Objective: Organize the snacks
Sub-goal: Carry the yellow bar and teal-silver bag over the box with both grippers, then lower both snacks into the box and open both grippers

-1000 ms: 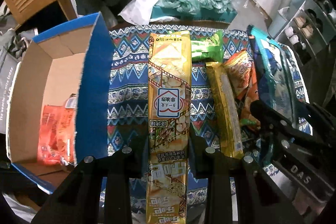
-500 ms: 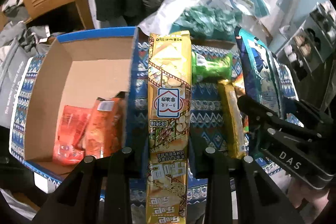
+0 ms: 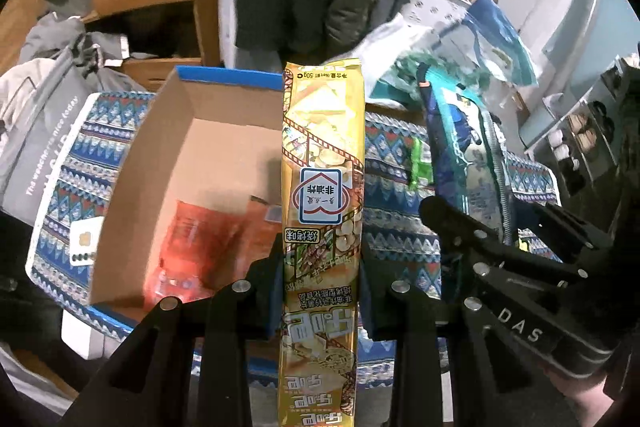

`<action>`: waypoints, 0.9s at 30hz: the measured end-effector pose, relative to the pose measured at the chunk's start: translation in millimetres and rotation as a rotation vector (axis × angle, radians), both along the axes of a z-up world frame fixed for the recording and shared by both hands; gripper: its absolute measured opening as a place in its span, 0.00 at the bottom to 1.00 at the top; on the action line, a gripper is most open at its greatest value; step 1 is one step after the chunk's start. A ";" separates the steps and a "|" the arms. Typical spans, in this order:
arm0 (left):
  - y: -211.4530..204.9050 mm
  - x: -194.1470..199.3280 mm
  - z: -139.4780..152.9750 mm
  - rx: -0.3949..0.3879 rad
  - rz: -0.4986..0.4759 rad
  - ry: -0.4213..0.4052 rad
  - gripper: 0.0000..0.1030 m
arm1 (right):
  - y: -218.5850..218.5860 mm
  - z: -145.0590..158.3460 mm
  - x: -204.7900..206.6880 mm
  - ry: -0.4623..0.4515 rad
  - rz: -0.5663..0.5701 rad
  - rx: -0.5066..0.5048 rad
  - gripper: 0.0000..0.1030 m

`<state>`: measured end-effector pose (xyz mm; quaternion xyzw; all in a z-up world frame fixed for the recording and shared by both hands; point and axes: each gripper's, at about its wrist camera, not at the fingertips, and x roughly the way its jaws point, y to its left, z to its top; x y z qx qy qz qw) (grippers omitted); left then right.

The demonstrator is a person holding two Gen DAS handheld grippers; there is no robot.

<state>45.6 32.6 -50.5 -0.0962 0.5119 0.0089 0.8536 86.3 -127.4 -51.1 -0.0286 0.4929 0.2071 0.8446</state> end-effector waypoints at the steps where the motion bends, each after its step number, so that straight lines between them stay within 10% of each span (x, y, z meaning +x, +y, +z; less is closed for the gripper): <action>1: 5.6 -0.3 0.5 0.003 0.008 -0.004 0.30 | 5.8 1.1 -0.8 -0.001 0.008 0.001 0.57; 27: 112.4 9.8 -43.9 -0.012 0.232 0.071 0.31 | 114.3 -31.2 11.6 0.111 0.121 0.008 0.58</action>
